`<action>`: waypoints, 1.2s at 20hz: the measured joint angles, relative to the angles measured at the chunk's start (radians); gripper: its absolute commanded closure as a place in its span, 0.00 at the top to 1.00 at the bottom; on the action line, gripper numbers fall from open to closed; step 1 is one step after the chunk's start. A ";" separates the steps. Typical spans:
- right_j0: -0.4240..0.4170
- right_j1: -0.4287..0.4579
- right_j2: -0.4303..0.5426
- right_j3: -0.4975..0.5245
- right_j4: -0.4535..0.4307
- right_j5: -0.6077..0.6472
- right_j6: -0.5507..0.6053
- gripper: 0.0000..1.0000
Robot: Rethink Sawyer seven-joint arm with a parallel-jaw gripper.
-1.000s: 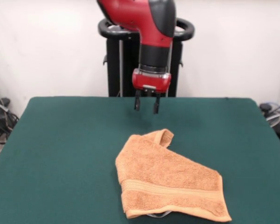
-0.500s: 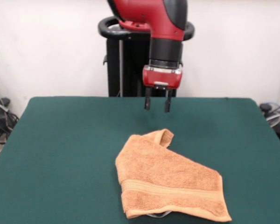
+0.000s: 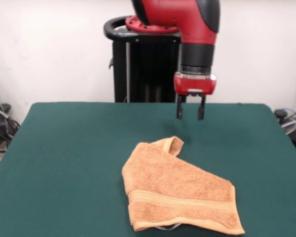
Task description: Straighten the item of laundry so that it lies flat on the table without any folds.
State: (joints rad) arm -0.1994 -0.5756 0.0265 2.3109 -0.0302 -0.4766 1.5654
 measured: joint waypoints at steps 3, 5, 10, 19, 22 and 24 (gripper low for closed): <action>0.032 0.021 -0.008 -0.036 0.000 0.025 0.000 1.00; 0.052 0.031 -0.016 -0.061 0.000 0.052 0.000 1.00; 0.107 0.052 -0.031 -0.160 -0.007 0.222 0.000 1.00; 0.020 0.069 -0.031 -0.282 -0.113 0.474 0.000 1.00; -0.003 0.066 -0.031 -0.309 -0.148 0.501 0.000 1.00; -0.006 0.063 -0.030 -0.325 -0.167 0.507 0.000 1.00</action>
State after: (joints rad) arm -0.2057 -0.5127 -0.0039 1.9862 -0.1975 0.0301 1.5654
